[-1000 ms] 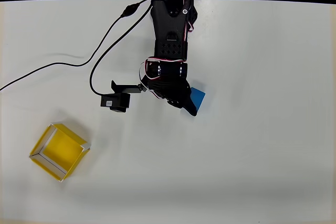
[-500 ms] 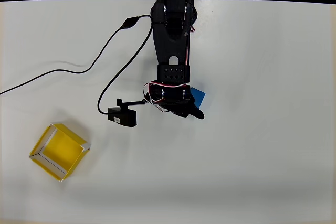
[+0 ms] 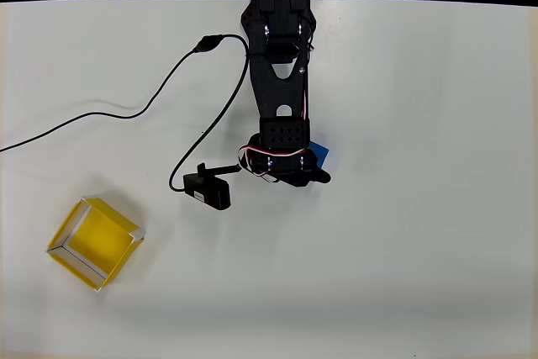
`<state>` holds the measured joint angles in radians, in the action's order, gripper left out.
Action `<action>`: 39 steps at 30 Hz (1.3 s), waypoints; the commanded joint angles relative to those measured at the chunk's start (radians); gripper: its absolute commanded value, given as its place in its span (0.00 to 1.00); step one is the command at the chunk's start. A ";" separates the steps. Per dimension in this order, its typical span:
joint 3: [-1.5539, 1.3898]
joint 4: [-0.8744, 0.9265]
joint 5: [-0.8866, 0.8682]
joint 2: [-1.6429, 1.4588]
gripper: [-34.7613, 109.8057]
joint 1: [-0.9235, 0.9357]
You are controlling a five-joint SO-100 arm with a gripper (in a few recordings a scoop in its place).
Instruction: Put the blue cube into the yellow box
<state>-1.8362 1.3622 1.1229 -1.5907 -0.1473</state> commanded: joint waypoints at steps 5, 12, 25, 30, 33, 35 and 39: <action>0.040 -0.012 0.003 0.009 0.58 -0.052; 0.011 -0.055 0.012 0.054 0.53 -0.067; -0.029 -0.143 0.031 0.107 0.47 -0.084; -0.044 -0.176 0.028 0.112 0.43 -0.095; -0.057 -0.196 0.032 0.115 0.41 -0.100; -0.061 -0.207 0.028 0.117 0.40 -0.100; -0.060 -0.224 0.020 0.114 0.39 -0.101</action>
<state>-1.9006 1.1520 1.1382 -1.4297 -0.2439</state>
